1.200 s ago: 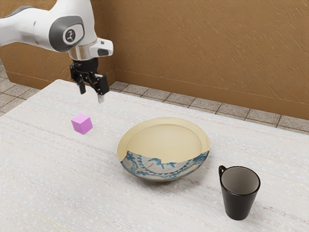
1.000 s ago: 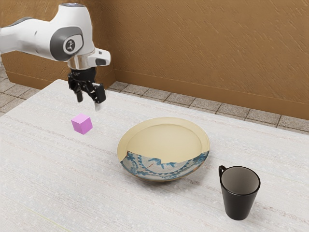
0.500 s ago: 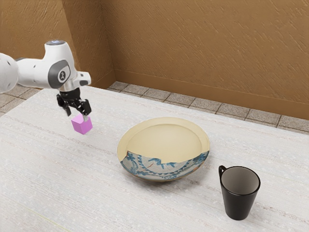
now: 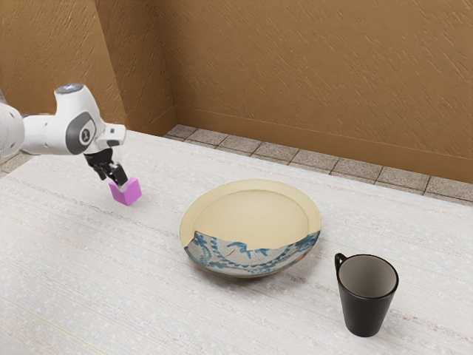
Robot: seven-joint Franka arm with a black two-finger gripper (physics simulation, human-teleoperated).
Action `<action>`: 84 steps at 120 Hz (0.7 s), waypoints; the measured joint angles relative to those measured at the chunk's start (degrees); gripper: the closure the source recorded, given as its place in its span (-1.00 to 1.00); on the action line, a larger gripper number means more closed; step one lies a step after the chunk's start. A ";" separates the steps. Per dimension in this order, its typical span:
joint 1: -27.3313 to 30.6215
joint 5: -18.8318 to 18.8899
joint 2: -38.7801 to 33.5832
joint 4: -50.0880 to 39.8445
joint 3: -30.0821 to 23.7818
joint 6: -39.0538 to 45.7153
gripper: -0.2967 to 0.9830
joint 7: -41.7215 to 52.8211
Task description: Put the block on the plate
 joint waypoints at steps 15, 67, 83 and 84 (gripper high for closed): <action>-0.27 0.16 1.49 -0.12 0.03 2.97 -0.54 3.15; -0.88 -2.48 3.47 -0.05 0.54 6.72 -0.54 3.44; -0.91 -3.24 3.85 0.03 1.16 6.96 -0.53 2.46; -0.91 -3.28 3.85 0.03 1.20 6.97 -0.53 2.39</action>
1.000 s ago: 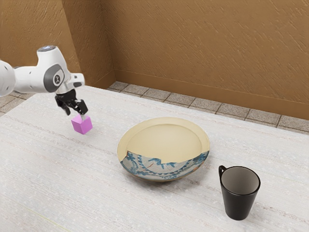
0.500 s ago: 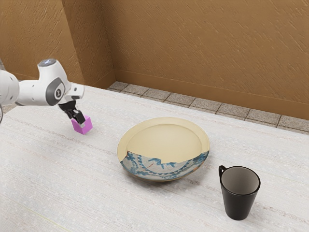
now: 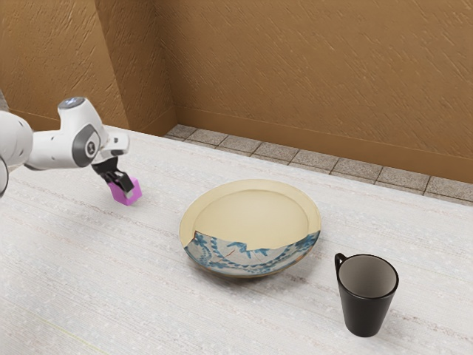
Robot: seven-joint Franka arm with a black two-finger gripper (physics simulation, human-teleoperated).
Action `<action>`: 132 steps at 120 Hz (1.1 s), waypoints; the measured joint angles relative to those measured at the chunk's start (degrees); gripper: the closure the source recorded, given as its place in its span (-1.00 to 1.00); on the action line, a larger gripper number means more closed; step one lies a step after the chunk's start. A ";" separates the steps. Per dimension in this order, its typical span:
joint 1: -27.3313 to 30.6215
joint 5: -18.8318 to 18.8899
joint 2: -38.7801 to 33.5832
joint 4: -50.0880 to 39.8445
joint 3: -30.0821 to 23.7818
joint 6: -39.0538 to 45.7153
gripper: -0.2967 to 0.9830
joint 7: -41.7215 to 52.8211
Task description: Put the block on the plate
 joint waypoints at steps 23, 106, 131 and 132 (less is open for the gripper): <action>-0.16 -0.97 0.76 0.93 0.31 0.20 -0.32 -1.37; -21.19 -6.42 -23.87 -18.24 5.60 0.04 -0.08 -5.98; -31.61 -7.68 -26.94 -22.17 6.46 1.08 -0.08 -7.24; -31.89 -7.70 -26.82 -22.14 6.46 1.18 -0.08 -7.28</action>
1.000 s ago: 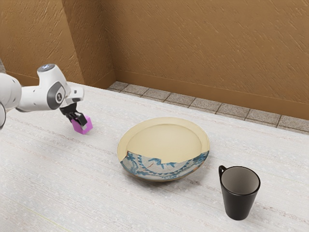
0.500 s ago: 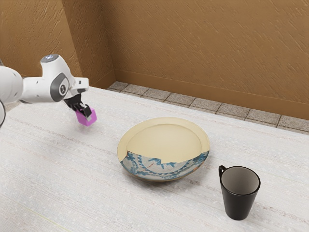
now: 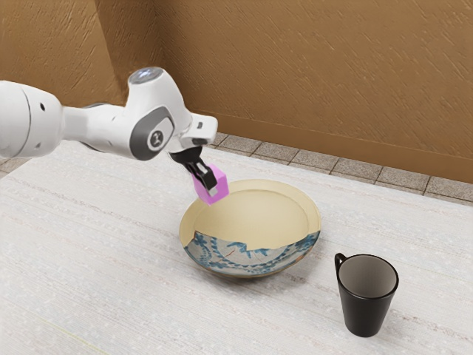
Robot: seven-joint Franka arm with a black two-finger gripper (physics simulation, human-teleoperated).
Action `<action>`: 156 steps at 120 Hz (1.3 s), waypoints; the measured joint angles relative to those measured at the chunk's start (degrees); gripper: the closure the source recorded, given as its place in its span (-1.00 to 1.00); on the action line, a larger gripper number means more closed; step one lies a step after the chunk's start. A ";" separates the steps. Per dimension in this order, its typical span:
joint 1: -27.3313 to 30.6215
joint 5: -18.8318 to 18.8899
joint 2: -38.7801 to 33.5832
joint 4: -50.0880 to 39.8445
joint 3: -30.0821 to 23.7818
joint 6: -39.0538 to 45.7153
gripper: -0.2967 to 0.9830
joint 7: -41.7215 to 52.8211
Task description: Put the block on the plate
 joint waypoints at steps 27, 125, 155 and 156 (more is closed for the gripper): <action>-5.43 -0.30 6.95 1.47 0.00 2.95 -0.08 -1.09; -2.82 2.16 -9.68 7.16 5.45 -25.68 -0.52 -7.19; 1.08 4.24 -9.95 20.60 3.28 -40.69 -0.53 -10.57; 1.00 4.30 -9.97 20.87 3.30 -41.15 -0.53 -10.65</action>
